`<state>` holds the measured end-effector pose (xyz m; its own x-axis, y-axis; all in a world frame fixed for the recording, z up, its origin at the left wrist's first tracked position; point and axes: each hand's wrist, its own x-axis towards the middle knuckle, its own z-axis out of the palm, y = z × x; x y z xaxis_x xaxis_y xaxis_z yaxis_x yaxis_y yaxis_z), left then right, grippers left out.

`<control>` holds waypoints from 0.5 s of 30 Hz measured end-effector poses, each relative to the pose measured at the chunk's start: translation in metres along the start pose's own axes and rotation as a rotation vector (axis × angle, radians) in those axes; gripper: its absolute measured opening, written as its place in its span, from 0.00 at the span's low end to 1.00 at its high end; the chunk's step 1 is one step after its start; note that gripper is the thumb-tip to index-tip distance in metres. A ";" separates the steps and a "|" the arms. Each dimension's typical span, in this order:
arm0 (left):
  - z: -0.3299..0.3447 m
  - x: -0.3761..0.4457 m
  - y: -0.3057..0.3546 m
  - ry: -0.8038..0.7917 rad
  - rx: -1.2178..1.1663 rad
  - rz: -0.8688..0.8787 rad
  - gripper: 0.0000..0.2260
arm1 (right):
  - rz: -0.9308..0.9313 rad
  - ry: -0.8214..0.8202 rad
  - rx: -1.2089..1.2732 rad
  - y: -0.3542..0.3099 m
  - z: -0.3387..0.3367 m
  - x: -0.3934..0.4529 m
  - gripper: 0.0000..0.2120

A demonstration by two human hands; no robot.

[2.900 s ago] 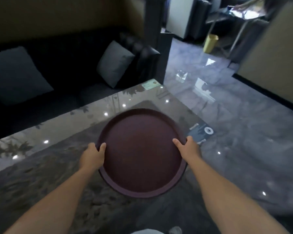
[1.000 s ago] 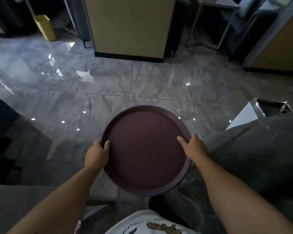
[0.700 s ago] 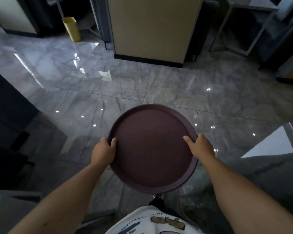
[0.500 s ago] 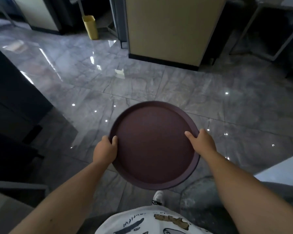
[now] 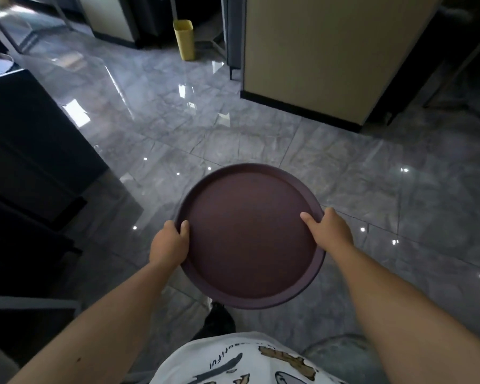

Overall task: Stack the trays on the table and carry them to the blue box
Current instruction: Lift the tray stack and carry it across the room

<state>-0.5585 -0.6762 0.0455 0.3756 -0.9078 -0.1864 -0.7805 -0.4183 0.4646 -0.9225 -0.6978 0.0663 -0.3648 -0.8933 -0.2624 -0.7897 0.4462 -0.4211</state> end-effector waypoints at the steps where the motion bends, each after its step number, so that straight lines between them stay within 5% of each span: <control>1: 0.001 0.013 0.002 0.005 -0.011 -0.002 0.22 | -0.009 0.007 -0.014 -0.009 0.002 0.013 0.31; 15: -0.042 0.273 0.026 -0.009 -0.033 -0.030 0.21 | -0.024 0.019 -0.027 -0.196 0.041 0.197 0.30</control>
<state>-0.4550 -0.9337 0.0430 0.3938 -0.8953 -0.2081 -0.7521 -0.4440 0.4871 -0.8193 -0.9591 0.0611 -0.3546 -0.9048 -0.2359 -0.8111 0.4232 -0.4037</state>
